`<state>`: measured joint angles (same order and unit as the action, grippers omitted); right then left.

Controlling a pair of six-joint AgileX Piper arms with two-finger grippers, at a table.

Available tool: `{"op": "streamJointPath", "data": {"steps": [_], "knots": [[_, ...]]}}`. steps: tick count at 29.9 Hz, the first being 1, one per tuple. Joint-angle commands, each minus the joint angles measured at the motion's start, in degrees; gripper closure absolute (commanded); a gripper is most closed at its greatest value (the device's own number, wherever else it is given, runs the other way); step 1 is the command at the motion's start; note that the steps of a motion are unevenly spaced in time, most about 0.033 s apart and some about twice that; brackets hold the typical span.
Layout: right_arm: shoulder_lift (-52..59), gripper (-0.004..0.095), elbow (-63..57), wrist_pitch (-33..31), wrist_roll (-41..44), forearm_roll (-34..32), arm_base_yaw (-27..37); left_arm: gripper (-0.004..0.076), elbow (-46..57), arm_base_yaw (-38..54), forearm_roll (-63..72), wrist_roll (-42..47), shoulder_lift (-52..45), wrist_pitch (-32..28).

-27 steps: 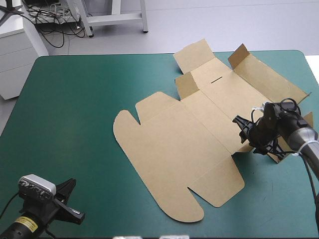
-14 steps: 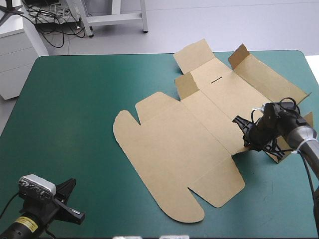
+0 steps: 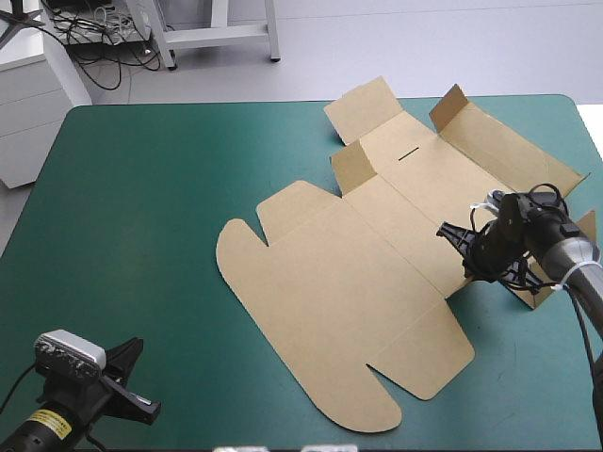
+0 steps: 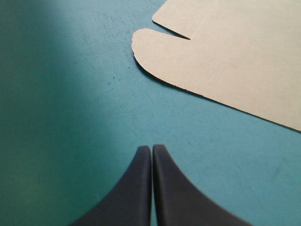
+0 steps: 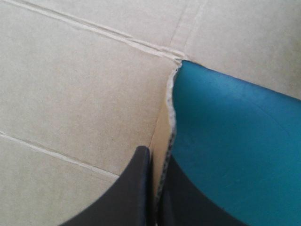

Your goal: Fold the box

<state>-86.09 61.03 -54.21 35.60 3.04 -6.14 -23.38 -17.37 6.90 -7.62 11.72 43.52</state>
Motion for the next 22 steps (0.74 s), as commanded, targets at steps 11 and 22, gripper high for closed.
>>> {"op": "streamJointPath", "data": {"steps": [11,22], "knots": [[-12.8,0.0922,22.3,-8.6,-28.9,-1.1,0.3,0.0734,-1.6,0.0,0.6,0.5,0.9,-3.9],[-25.9,0.0922,48.2,-14.8,-57.6,-1.8,-8.1,0.0734,-1.6,0.0,0.6,0.5,0.9,-3.9]]}}
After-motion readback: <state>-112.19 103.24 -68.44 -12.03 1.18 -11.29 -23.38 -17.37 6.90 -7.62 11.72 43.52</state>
